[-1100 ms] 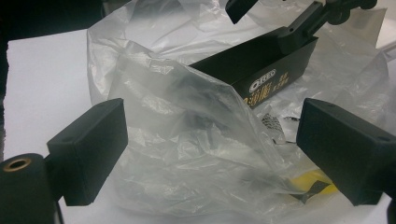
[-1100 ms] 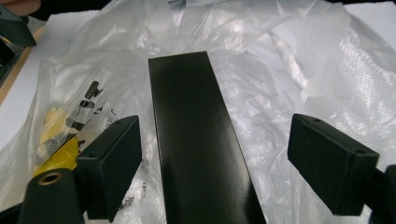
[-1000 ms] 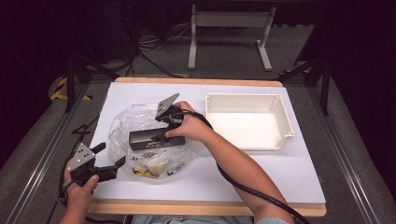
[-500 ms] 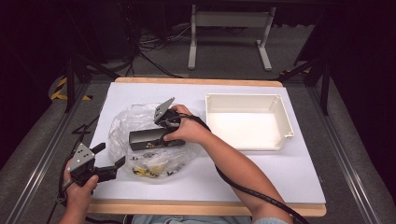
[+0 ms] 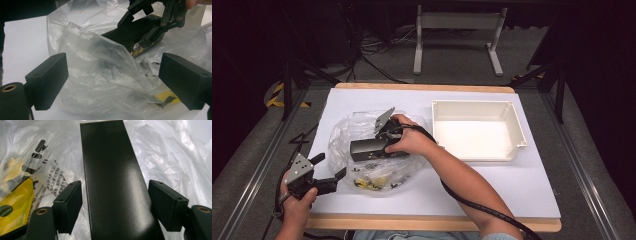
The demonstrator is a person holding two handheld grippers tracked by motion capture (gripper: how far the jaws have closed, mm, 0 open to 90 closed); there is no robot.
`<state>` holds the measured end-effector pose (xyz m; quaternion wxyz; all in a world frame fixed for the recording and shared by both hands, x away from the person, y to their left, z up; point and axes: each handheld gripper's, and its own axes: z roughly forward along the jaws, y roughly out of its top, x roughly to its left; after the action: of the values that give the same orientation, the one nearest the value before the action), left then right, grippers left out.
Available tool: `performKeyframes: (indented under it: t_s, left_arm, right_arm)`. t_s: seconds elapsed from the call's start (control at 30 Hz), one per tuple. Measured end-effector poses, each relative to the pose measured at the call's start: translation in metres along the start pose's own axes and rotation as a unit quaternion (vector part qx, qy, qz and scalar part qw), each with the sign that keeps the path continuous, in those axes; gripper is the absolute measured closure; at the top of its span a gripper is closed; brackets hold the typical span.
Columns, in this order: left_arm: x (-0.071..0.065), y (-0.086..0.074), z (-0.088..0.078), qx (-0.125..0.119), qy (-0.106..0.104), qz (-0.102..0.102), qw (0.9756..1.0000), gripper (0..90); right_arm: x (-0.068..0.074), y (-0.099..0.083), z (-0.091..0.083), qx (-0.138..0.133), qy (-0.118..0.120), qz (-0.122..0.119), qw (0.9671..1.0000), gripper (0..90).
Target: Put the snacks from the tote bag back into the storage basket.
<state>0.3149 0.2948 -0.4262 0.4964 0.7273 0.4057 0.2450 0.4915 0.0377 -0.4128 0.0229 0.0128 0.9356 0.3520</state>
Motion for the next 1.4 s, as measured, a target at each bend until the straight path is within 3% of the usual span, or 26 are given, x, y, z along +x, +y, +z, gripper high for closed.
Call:
performKeyframes:
  t_s: [0.1, 0.13, 0.2, 0.33, 0.43, 0.97, 1.4]
  left_arm:
    - [0.000, 0.000, 0.000, 0.000, 0.000, 0.001, 1.0000, 10.0]
    - [0.000, 0.000, 0.000, 0.000, 0.000, 0.001, 1.0000, 10.0]
    - [0.000, 0.000, 0.000, 0.000, 0.000, 0.000, 1.0000, 9.9]
    - [0.000, 0.000, 0.000, 0.000, 0.000, 0.000, 1.0000, 10.0]
    - [0.000, 0.000, 0.000, -0.001, 0.001, 0.001, 1.0000, 9.9]
    - [0.000, 0.000, 0.000, 0.000, 0.001, 0.001, 1.0000, 9.9]
    - [0.000, 0.000, 0.000, -0.002, 0.000, -0.001, 1.0000, 9.9]
  right_arm:
    - [-0.001, -0.001, 0.001, 0.002, -0.003, -0.005, 1.0000, 31.2]
    - [0.000, -0.002, 0.001, 0.007, 0.000, 0.006, 1.0000, 31.5]
    - [0.000, -0.001, 0.001, 0.011, -0.008, -0.007, 0.9999, 34.4]
    - [0.000, 0.000, 0.001, 0.016, -0.006, -0.005, 0.9998, 35.3]
    - [0.000, 0.001, 0.000, 0.023, -0.004, -0.006, 0.9997, 42.4]
    - [0.000, 0.005, -0.004, 0.034, 0.010, -0.030, 0.9989, 43.3]
    - [0.002, 0.025, -0.025, 0.030, 0.020, -0.036, 0.9987, 43.2]
